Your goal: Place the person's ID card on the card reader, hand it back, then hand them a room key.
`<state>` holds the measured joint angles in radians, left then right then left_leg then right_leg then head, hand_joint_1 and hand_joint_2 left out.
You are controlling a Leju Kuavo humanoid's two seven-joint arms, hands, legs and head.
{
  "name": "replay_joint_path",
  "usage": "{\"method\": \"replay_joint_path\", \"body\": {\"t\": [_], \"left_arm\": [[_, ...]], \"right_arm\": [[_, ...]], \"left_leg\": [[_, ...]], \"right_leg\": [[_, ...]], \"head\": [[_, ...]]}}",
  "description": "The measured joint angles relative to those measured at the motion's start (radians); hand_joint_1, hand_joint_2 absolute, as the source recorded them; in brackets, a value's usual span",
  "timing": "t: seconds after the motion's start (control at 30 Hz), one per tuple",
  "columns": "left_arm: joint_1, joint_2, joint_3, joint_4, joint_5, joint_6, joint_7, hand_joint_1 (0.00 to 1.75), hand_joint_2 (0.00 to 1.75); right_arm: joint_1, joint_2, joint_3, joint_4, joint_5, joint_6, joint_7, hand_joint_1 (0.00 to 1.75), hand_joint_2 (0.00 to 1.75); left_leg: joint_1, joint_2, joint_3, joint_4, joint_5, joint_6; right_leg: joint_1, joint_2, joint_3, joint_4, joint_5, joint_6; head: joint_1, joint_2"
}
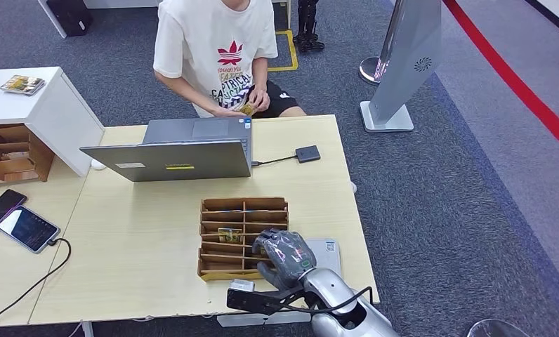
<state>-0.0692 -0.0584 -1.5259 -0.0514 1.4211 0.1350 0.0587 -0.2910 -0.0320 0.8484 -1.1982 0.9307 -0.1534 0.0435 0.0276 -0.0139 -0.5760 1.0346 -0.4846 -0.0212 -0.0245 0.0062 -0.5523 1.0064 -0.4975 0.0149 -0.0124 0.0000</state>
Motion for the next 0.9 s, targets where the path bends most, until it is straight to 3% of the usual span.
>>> {"method": "replay_joint_path", "body": {"t": [0.47, 0.53, 0.67, 0.9], "left_arm": [[0.0, 0.0, 0.0, 0.001, 0.001, -0.001, 0.0, 0.0, 1.75], [0.0, 0.0, 0.0, 0.001, 0.002, -0.001, 0.0, 0.0, 1.75], [0.0, 0.0, 0.0, 0.001, 0.003, -0.001, 0.0, 0.0, 1.75], [0.0, 0.0, 0.0, 0.001, 0.003, -0.001, 0.0, 0.0, 1.75]], "right_arm": [[0.0, -0.004, -0.006, 0.002, -0.05, 0.027, -0.024, 1.11, 1.75], [-0.001, -0.004, -0.01, 0.002, -0.062, 0.036, -0.03, 1.23, 1.75], [-0.001, -0.005, -0.013, 0.002, -0.068, 0.04, -0.035, 1.69, 1.75], [-0.004, -0.005, -0.014, 0.003, -0.069, 0.041, -0.037, 1.75, 1.75]], "left_leg": [[0.0, 0.0, 0.0, 0.0, 0.0, 0.0], [0.0, 0.0, 0.0, 0.0, 0.0, 0.0], [0.0, 0.0, 0.001, 0.0, 0.0, 0.0], [0.0, 0.0, 0.001, 0.0, 0.0, 0.0]], "right_leg": [[0.0, 0.0, 0.0, 0.0, 0.0, 0.0], [0.0, 0.0, 0.0, 0.0, 0.0, 0.0], [0.0, 0.0, 0.001, 0.0, 0.0, 0.0], [0.0, 0.0, 0.001, 0.0, 0.0, 0.0]], "head": [[0.0, 0.0], [0.0, 0.0], [0.0, 0.0], [0.0, 0.0]]}}
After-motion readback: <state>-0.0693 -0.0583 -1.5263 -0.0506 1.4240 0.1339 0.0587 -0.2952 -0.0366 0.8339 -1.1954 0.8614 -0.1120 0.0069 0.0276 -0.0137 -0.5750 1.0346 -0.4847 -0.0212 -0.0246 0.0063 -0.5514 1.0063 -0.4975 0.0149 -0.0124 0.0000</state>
